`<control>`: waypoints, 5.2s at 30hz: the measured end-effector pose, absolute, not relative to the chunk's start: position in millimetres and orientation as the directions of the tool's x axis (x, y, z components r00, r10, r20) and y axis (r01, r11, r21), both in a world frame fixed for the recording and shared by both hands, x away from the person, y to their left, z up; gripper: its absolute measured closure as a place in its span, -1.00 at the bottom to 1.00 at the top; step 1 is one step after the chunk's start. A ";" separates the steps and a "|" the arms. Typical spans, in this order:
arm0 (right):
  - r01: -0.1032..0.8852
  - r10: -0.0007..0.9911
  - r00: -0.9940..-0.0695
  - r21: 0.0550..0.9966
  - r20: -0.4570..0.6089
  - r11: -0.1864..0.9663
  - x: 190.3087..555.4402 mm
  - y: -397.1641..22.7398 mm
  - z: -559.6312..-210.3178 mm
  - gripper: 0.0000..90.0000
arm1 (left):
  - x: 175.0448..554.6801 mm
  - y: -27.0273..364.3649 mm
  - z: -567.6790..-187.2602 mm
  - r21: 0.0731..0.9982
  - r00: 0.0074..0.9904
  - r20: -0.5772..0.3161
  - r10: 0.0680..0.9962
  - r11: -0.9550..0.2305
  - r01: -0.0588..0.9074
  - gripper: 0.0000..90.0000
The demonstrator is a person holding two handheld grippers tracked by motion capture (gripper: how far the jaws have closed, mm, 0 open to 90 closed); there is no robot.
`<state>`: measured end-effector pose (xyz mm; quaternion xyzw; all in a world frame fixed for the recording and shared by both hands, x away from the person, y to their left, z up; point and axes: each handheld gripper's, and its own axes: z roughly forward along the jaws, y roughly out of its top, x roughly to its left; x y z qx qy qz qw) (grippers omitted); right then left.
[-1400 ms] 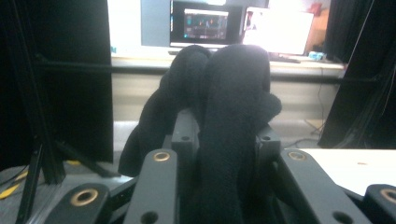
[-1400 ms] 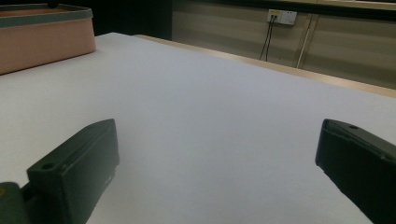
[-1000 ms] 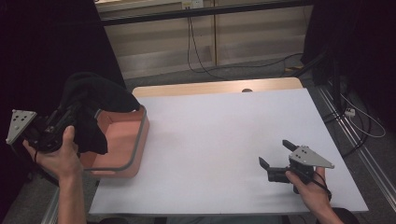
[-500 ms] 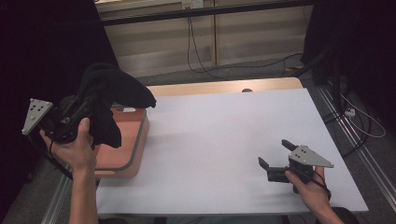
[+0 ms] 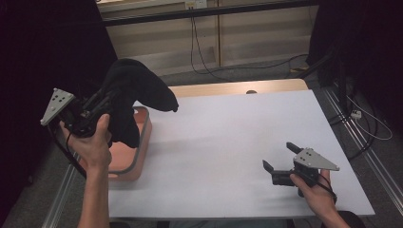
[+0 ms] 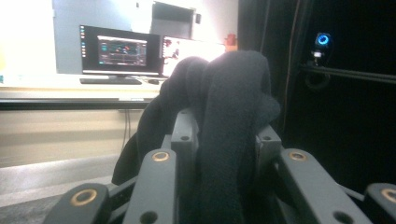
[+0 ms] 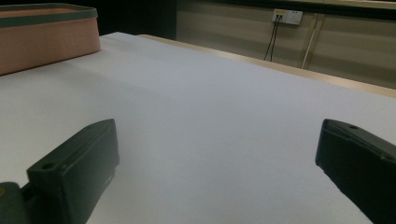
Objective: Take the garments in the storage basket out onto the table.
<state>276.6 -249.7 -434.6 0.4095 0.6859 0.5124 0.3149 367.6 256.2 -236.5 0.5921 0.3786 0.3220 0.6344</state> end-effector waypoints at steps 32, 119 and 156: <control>0.236 0.881 -0.473 0.962 -0.012 0.140 276.4 -249.9 -434.6 -1.00 | 387.4 179.5 -241.2 0.989 0.641 -0.143 0.754 0.085 0.121 0.54; 0.241 0.880 -0.474 0.959 -0.019 0.151 272.5 -251.4 -434.7 -1.00 | 445.9 40.4 -421.5 0.809 0.710 -0.134 0.692 -0.338 0.482 0.44; 0.241 0.879 -0.476 0.959 -0.015 0.148 271.8 -251.9 -434.5 -1.00 | 455.0 2.6 -448.9 0.747 0.748 -0.011 0.664 -0.492 0.448 -0.10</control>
